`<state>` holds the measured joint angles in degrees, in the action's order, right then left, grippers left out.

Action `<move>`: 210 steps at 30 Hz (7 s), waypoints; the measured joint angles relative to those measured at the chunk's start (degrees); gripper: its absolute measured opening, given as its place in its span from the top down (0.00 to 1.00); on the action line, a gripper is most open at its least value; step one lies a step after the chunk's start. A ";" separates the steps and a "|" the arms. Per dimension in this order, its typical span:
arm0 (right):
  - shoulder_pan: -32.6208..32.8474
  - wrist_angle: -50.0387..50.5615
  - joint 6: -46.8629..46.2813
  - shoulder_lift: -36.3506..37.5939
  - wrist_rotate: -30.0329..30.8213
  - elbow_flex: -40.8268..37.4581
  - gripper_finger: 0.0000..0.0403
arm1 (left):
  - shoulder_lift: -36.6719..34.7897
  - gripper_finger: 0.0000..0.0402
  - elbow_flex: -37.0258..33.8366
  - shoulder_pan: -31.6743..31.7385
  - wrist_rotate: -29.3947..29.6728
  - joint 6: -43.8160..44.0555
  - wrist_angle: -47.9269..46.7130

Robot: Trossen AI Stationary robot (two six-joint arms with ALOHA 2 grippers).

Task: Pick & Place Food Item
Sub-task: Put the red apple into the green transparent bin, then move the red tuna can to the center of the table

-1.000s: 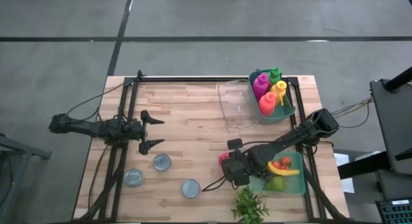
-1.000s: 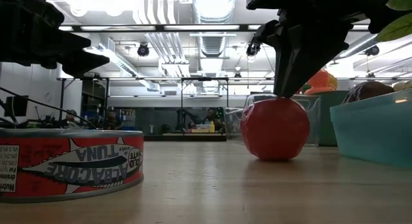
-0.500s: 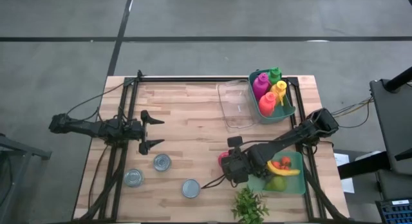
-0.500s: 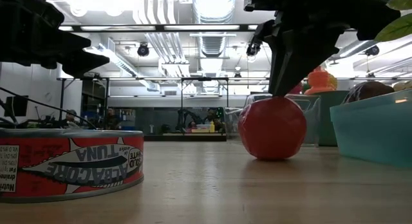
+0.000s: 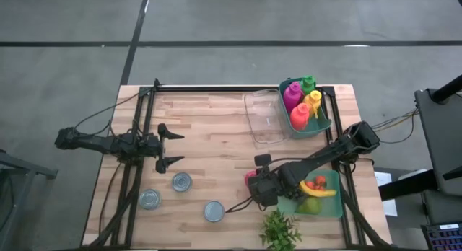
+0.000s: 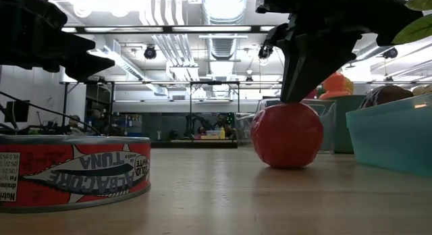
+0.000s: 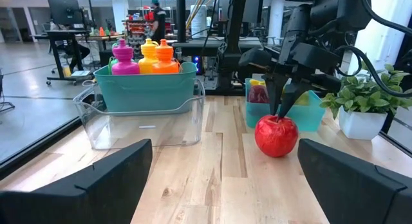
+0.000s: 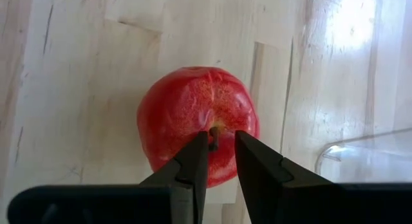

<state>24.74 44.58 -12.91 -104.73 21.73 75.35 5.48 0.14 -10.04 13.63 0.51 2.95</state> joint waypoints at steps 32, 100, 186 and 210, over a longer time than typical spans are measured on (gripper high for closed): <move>-0.05 -0.07 -0.24 0.00 -1.19 -0.13 0.97 | 0.00 0.03 -0.01 0.00 0.00 0.00 0.01; 7.53 45.47 -46.86 10.83 -1.74 31.66 0.98 | 0.00 0.03 0.00 0.00 0.00 0.00 0.01; 32.01 42.92 -100.40 29.99 -12.68 -13.63 0.61 | 0.01 0.03 -0.01 0.00 0.00 0.00 0.00; 31.97 35.15 -79.59 29.97 26.72 -8.48 0.61 | 0.02 0.03 0.00 0.00 0.00 0.00 0.00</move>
<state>56.71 79.73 -92.50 -74.76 48.45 66.87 5.50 0.14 -10.04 13.63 0.51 2.94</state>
